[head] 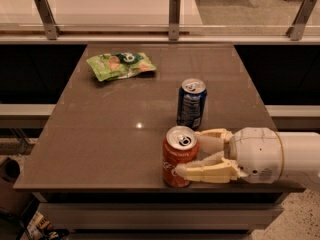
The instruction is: Move coke can near green rice chip bag
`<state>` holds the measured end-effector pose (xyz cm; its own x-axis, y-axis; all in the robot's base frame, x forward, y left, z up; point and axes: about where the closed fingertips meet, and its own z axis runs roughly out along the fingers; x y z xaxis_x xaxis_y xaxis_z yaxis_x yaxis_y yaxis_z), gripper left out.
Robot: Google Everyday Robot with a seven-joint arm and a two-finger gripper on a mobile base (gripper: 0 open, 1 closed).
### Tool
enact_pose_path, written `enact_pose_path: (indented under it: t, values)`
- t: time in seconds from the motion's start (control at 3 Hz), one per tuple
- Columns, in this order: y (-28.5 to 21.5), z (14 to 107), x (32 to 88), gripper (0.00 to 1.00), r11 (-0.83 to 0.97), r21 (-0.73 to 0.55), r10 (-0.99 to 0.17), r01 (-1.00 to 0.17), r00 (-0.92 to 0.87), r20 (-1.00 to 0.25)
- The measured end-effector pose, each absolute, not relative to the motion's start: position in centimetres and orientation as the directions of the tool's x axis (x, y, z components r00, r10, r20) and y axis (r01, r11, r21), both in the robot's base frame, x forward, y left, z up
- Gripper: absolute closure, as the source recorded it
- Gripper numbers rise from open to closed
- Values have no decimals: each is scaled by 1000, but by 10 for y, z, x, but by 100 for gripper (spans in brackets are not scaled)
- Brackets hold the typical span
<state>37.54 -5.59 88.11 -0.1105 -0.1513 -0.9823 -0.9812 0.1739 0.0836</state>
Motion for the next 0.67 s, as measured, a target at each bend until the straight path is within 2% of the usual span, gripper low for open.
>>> enact_pose_path:
  t: [0.67]
  values:
    - [-77, 911, 412, 100, 194, 42, -192, -980, -80, -978]
